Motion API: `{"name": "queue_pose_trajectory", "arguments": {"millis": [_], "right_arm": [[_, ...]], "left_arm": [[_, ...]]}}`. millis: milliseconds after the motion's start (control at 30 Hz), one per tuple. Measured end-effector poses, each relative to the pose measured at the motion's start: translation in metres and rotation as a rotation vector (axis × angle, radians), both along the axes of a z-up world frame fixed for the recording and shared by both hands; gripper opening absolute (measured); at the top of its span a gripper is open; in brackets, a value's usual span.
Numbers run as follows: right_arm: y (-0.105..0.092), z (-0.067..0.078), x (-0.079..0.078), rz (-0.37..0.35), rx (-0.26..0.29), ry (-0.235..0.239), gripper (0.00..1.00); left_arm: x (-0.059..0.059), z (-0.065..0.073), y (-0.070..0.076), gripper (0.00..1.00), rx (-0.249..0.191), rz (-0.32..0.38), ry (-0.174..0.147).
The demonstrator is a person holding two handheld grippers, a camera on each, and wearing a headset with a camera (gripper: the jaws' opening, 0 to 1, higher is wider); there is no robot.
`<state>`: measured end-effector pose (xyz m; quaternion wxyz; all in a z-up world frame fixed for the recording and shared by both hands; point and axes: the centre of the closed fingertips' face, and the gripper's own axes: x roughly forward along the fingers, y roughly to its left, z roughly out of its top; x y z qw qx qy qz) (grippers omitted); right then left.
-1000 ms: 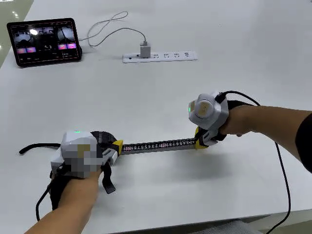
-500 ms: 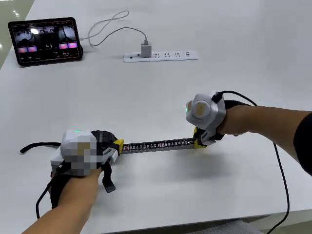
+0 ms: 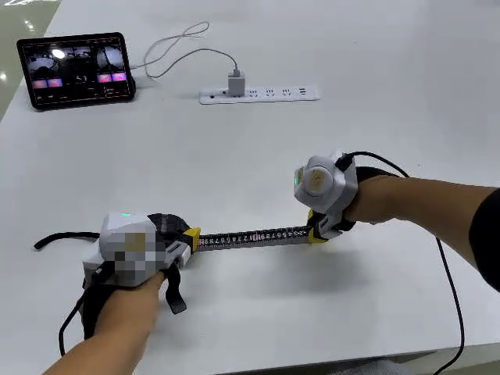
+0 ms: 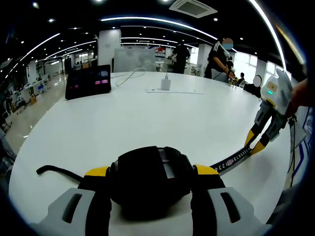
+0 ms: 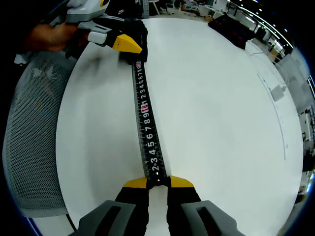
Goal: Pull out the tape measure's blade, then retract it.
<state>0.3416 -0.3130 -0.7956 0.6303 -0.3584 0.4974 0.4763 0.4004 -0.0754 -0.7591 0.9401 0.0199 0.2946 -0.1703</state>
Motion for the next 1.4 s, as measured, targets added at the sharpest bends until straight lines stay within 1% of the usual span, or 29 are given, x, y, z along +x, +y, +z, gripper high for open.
{"name": "queue_pose_trajectory", "arguments": {"millis": [200, 267, 333, 500, 600, 700, 900, 1000, 1067, 1400], "right_arm": [[0.003, 0.0, 0.001, 0.003, 0.004, 0.0, 0.09], [0.004, 0.0, 0.001, 0.025, 0.007, -0.007, 0.09], [0.005, 0.0, 0.0, 0.004, 0.01, -0.004, 0.09], [0.007, 0.0, 0.002, -0.003, 0.017, -0.009, 0.09], [0.008, 0.0, 0.003, -0.022, 0.015, -0.001, 0.09], [0.01, -0.001, 0.003, -0.015, 0.001, 0.001, 0.09], [0.012, 0.0, 0.002, -0.016, 0.013, -0.005, 0.09], [0.014, -0.001, 0.003, -0.029, 0.012, -0.001, 0.09], [0.016, -0.001, 0.003, -0.02, 0.008, -0.004, 0.09], [0.022, -0.001, 0.005, -0.017, 0.012, -0.005, 0.09]], "left_arm": [[0.0, 0.0, 0.0, 0.61, -0.001, -0.001, 0.002], [0.0, 0.0, 0.0, 0.61, -0.001, 0.0, 0.001], [0.0, 0.0, 0.0, 0.61, -0.001, 0.002, 0.001], [0.001, 0.0, 0.001, 0.61, -0.001, 0.0, 0.002], [0.0, 0.0, 0.0, 0.61, -0.002, 0.001, 0.001], [0.0, 0.0, 0.0, 0.61, -0.002, 0.001, 0.002], [0.0, 0.0, 0.0, 0.61, -0.002, 0.0, 0.001], [0.0, 0.0, 0.0, 0.61, -0.002, 0.0, 0.001], [0.0, -0.001, 0.0, 0.61, -0.003, 0.0, 0.002], [0.0, -0.001, -0.001, 0.61, -0.003, -0.001, 0.004]]}}
